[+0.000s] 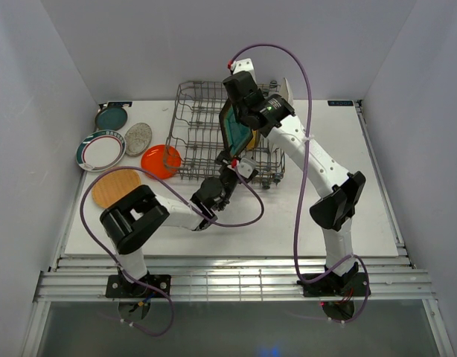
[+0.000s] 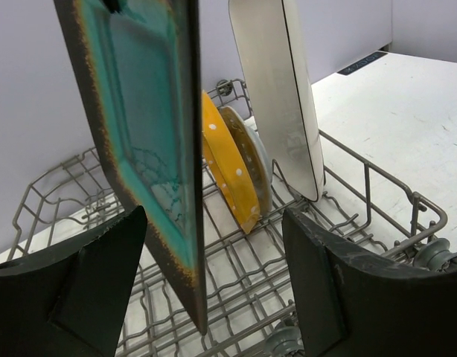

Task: Load the plates into the dish rack
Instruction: Insert the plate into the dish rack.

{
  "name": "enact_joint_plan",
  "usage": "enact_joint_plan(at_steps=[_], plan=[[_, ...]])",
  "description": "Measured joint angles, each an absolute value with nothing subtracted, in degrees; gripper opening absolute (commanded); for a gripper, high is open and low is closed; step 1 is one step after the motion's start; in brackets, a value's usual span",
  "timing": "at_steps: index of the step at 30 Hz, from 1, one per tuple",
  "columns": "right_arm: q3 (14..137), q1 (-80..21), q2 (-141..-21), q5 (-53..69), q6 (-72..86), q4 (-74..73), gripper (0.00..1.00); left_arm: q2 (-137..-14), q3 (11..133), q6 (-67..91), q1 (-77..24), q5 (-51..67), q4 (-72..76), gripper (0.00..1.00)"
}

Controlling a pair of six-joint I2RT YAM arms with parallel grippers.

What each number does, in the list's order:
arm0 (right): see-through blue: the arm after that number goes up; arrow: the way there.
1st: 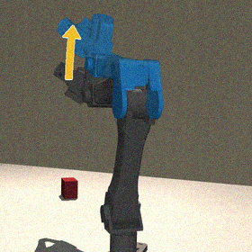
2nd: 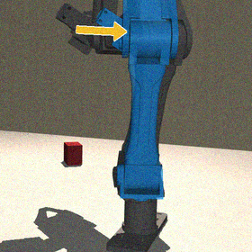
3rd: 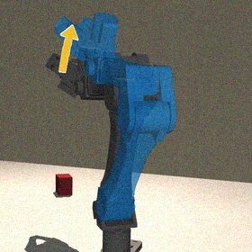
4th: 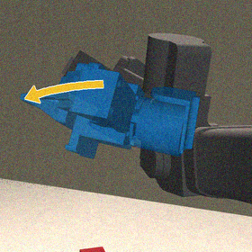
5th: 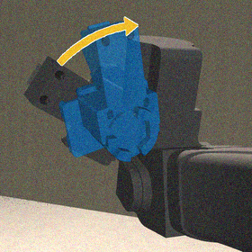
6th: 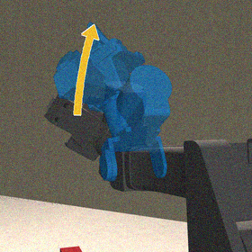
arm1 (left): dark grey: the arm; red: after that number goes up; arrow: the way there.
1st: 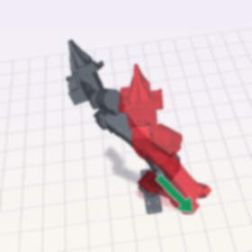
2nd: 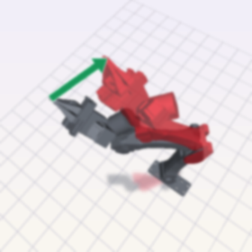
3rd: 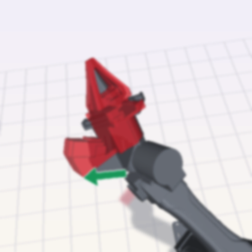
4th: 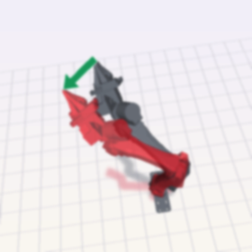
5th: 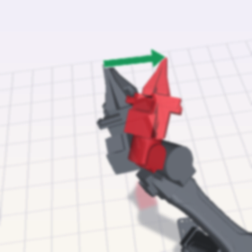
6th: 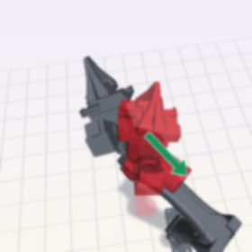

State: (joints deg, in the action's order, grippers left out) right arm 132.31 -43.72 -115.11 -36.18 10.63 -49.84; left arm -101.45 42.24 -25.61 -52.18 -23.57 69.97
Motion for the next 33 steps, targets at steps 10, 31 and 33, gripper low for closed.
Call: enact_joint_plan(at_steps=[10, 31, 33], plan=[[132.3, -43.7, -115.0, -35.3, 11.2, -50.5, 0.08, -103.5, 44.1, -26.0, -50.9, -22.0, 70.9, 0.52], [132.3, -43.7, -115.0, -35.2, 11.4, -50.6, 0.08, -102.9, 47.2, -25.6, -50.2, -21.3, 70.2, 0.42], [132.3, -43.7, -115.0, -35.1, 11.5, -50.6, 0.08, -102.9, 47.6, -25.6, -50.2, -21.2, 70.2, 0.39]])
